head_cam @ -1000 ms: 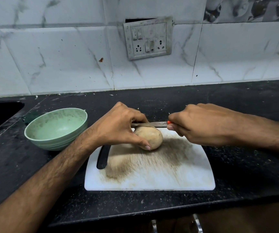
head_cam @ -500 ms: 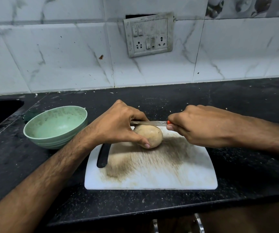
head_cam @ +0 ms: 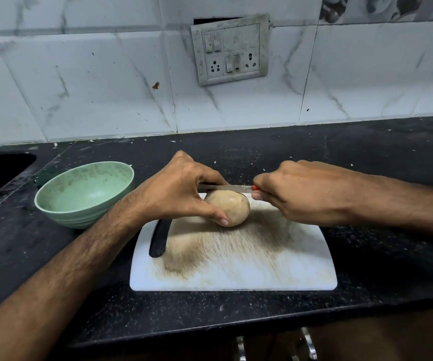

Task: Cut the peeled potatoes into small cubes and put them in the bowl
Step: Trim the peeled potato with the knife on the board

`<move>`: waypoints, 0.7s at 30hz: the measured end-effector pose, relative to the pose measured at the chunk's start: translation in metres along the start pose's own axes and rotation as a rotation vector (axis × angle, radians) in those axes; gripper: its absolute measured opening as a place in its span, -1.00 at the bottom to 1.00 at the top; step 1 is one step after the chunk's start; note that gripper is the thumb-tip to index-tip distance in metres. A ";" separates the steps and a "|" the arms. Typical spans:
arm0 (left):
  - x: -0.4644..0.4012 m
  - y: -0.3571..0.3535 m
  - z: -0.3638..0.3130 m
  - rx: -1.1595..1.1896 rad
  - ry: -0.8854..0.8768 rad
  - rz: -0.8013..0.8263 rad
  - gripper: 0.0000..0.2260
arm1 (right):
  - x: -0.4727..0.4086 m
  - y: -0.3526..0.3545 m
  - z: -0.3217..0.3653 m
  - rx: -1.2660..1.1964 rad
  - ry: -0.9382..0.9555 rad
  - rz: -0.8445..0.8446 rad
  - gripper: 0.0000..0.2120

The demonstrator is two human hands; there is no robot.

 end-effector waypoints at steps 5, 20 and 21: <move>0.001 -0.001 0.005 0.009 0.010 -0.017 -0.46 | 0.011 0.001 -0.007 0.030 -0.016 0.022 -0.64; 0.006 0.006 0.007 0.105 0.004 -0.070 -0.52 | 0.006 -0.013 0.001 -0.047 -0.059 0.016 -0.65; 0.007 0.006 0.006 0.084 -0.001 -0.080 -0.51 | 0.009 -0.012 0.001 -0.049 -0.055 0.022 -0.65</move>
Point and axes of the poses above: each hand's wrist, its own x-axis away from the middle knuckle, its own y-axis out of the back of the hand, z = x × y, the point moved 10 cm from there along -x, towards the middle knuckle, and after that the axes turned 2 degrees about z, right-handed, at the moved point
